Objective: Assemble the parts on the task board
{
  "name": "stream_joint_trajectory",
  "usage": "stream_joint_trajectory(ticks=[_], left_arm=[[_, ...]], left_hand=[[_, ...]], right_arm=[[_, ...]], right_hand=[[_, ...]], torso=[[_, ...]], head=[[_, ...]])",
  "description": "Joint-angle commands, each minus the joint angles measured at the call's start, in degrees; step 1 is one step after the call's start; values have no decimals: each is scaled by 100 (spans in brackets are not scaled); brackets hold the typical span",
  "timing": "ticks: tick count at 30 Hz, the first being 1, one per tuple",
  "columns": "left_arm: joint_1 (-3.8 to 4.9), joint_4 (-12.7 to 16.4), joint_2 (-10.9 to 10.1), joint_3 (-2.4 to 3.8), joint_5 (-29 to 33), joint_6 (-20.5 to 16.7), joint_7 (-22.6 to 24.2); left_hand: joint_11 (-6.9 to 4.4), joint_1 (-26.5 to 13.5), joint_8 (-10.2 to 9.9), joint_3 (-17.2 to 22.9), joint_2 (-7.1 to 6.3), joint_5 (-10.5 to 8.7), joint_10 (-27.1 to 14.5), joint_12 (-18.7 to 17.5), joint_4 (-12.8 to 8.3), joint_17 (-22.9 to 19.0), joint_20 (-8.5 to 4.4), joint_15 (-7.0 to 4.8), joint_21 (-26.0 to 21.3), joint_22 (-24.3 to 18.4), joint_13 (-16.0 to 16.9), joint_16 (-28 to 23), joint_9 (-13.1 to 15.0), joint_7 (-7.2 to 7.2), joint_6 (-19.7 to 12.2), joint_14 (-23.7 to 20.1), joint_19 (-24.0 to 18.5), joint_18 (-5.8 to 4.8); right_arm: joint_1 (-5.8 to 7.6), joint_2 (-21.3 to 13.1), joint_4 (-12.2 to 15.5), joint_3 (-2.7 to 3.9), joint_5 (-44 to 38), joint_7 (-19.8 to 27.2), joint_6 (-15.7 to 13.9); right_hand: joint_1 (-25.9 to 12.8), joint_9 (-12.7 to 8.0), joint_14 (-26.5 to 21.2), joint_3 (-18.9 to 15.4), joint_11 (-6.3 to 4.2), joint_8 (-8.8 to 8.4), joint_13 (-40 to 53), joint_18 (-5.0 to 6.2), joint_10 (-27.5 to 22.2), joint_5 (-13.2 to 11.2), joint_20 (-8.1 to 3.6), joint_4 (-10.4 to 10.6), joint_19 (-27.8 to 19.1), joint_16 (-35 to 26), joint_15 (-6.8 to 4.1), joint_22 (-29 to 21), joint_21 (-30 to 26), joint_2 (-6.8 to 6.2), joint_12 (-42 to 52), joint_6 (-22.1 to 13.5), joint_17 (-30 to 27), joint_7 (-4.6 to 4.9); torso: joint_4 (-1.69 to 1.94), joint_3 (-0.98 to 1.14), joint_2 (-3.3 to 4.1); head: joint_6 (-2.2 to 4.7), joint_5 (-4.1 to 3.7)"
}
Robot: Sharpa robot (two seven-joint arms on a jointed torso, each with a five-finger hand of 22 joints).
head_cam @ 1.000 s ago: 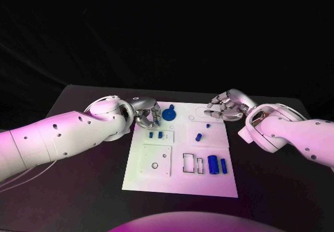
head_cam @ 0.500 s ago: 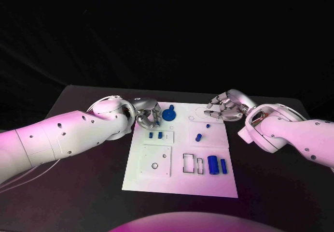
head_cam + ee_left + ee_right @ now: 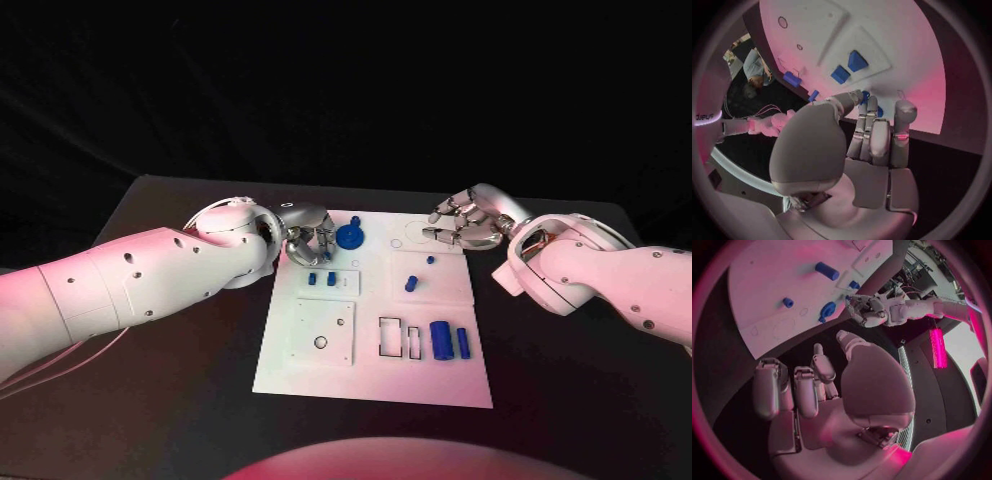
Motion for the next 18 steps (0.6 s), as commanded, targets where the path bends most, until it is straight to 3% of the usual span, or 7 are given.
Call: stream_joint_trajectory(ticks=[1, 18], left_arm=[[-6, -33, 32, 2, 15, 131, 34], [-26, -98, 62, -6, -21, 311, 18]], left_hand=[[-3, -52, -39, 8, -4, -23, 23, -22, -38, 0, 9, 41, 13, 605, -3, 8, 8, 23, 5, -13, -22, -33], [-19, -48, -36, 9, 27, -57, 101, -44, -84, -31, 14, 36, -17, 592, 26, 11, 41, 10, 79, -48, -80, -19]], right_arm=[[-3, 5, 2, 0, -25, 32, 18], [-3, 1, 1, 0, -25, 31, 20]], right_hand=[[32, 6, 471, 19, 15, 22, -5, 37, 41, 19, -14, 27, -42, -38, -50, 970, -30, -8, 4, 10, 1032, -26], [32, 6, 471, 19, 15, 22, -5, 37, 41, 19, -14, 27, -42, -38, -50, 970, -30, -8, 4, 10, 1032, -26]], torso=[[-7, 1, 4], [1, 1, -2]], head=[[-7, -1], [-21, -12]])
